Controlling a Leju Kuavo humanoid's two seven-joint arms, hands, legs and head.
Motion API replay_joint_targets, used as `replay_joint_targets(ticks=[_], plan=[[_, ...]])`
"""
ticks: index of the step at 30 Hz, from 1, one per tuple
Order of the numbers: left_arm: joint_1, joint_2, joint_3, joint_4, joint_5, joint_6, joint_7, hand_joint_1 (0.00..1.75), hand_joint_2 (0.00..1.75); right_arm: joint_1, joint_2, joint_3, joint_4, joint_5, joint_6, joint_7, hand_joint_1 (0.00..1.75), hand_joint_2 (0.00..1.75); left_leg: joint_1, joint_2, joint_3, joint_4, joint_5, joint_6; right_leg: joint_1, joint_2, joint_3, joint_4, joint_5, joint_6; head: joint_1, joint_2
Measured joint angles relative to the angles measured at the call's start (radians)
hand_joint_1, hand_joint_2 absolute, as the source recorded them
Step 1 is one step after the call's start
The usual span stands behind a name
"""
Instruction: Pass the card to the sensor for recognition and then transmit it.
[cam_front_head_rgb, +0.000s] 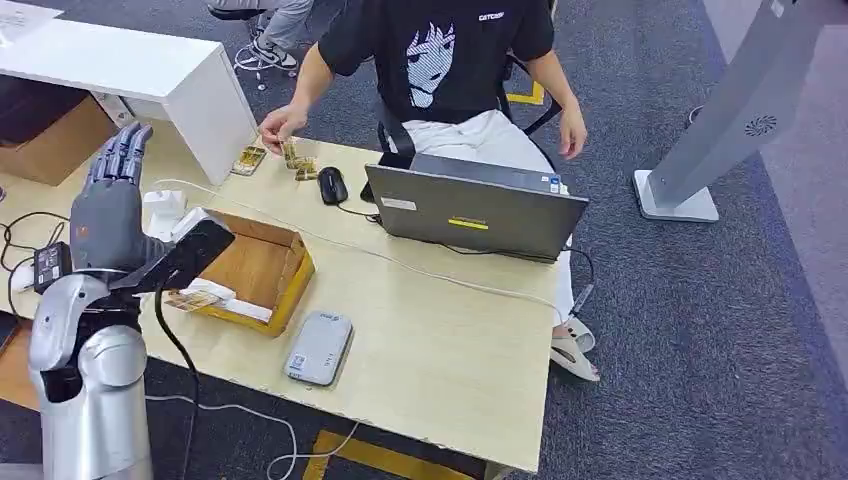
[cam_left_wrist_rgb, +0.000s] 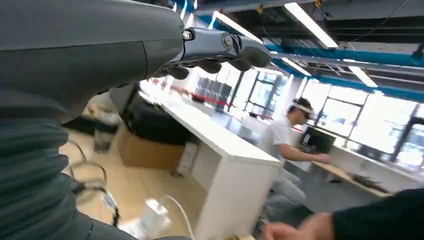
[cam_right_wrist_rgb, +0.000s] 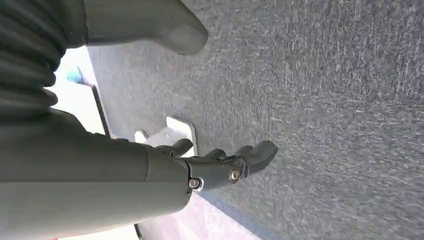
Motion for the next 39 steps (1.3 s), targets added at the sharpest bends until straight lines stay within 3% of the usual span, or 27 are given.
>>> replay_joint_targets(ticks=[3,8,15,20,25,29,33,39], plan=[[0.043,-0.05,0.063,-0.102,0.155,-0.045,-0.023,0.0,1.75,-0.001,0.0,0.0,0.006,0.0,-0.009,0.0,0.0,1.75,0.0,0.0,-0.001,0.0,0.0,0.0,0.0,0.0,-0.001,0.0,0.0,0.0,0.0,0.0],[0.126,-0.118,0.148,-0.233,0.315,-0.086,-0.057,0.0,1.75,0.001,0.0,0.003,0.0,-0.02,-0.048,0.0,0.0,1.75,0.0,0.0,-0.001,0.0,-0.001,0.0,0.0,0.0,-0.001,0.0,0.0,0.0,0.0,0.0],[0.227,-0.182,0.201,-0.355,0.453,-0.106,-0.101,0.0,1.75,0.009,0.0,0.017,-0.021,-0.065,-0.089,0.0,0.0,1.75,0.0,0.0,0.0,0.0,-0.001,0.0,0.0,0.0,-0.002,0.0,0.0,0.0,0.0,0.0],[0.299,-0.224,0.243,-0.428,0.565,-0.079,-0.148,0.0,1.75,0.009,0.0,0.017,0.0,-0.115,-0.118,0.0,0.0,1.75,0.0,0.0,-0.001,0.0,-0.001,0.0,0.0,0.0,-0.001,0.0,0.0,0.0,0.0,0.0],[0.338,-0.246,0.288,-0.473,0.61,-0.074,-0.164,0.0,1.75,0.005,0.0,0.017,0.029,-0.123,-0.128,0.0,0.0,1.75,0.0,-0.001,-0.001,0.0,-0.001,0.0,0.0,-0.001,-0.001,0.0,-0.001,0.001,0.0,0.0],[0.373,-0.254,0.352,-0.499,0.682,-0.027,-0.164,0.0,1.75,-0.003,0.0,0.013,0.061,-0.127,-0.144,0.0,0.0,1.75,0.0,-0.001,0.0,0.0,-0.001,0.0,0.0,-0.001,0.0,0.0,-0.001,0.001,0.0,0.0],[0.405,-0.26,0.449,-0.504,0.779,0.029,-0.124,0.0,1.75,-0.004,0.0,0.014,0.065,-0.117,-0.151,0.0,0.0,1.75,0.0,-0.001,0.0,0.0,-0.001,0.0,0.0,-0.001,-0.002,0.0,-0.001,0.001,0.0,0.0],[0.434,-0.267,0.526,-0.488,0.779,0.146,-0.05,0.0,1.75,-0.005,0.0,0.018,0.047,-0.085,-0.146,0.0,0.0,1.75,0.0,-0.001,0.0,0.0,-0.001,0.001,0.0,-0.001,-0.002,0.0,-0.002,0.002,0.0,0.0]])
